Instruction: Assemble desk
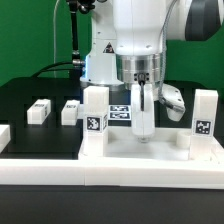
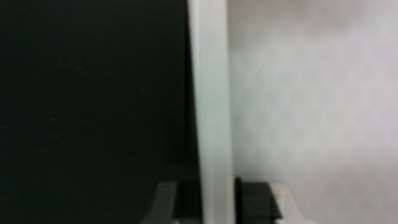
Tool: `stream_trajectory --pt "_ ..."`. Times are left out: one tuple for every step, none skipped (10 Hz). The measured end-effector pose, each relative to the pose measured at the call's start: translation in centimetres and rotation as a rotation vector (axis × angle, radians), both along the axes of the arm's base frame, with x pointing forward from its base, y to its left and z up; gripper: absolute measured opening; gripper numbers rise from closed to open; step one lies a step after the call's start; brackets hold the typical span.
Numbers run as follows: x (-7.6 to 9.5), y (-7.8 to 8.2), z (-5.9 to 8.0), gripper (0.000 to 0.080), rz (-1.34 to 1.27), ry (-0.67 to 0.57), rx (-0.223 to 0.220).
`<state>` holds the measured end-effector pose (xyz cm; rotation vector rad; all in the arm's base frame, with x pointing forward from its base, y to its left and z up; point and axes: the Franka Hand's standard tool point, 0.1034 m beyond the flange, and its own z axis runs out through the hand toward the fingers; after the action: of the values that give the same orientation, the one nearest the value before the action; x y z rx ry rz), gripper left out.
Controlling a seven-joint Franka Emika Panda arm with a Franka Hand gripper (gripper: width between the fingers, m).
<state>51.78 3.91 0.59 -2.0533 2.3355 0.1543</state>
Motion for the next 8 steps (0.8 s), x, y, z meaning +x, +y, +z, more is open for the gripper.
stream_trajectory --pt "0.0 0.0 0.0 0.0062 0.000 0.000 0.000" --pt "0.0 0.0 0.0 0.0062 0.001 0.000 0.000" --pt "0.0 0.0 0.0 0.0062 0.001 0.000 0.000" --pt "0.0 0.0 0.0 0.0062 0.001 0.000 0.000" --pt "0.0 0.0 0.0 0.0062 0.002 0.000 0.000" --pt "0.0 0.0 0.0 0.0062 0.021 -0.003 0.001" --pt "-0.3 -0.6 0.2 0.0062 0.172 -0.022 0.009" --pt "-1.0 -1.3 0.4 0.0061 0.238 -0.022 0.014"
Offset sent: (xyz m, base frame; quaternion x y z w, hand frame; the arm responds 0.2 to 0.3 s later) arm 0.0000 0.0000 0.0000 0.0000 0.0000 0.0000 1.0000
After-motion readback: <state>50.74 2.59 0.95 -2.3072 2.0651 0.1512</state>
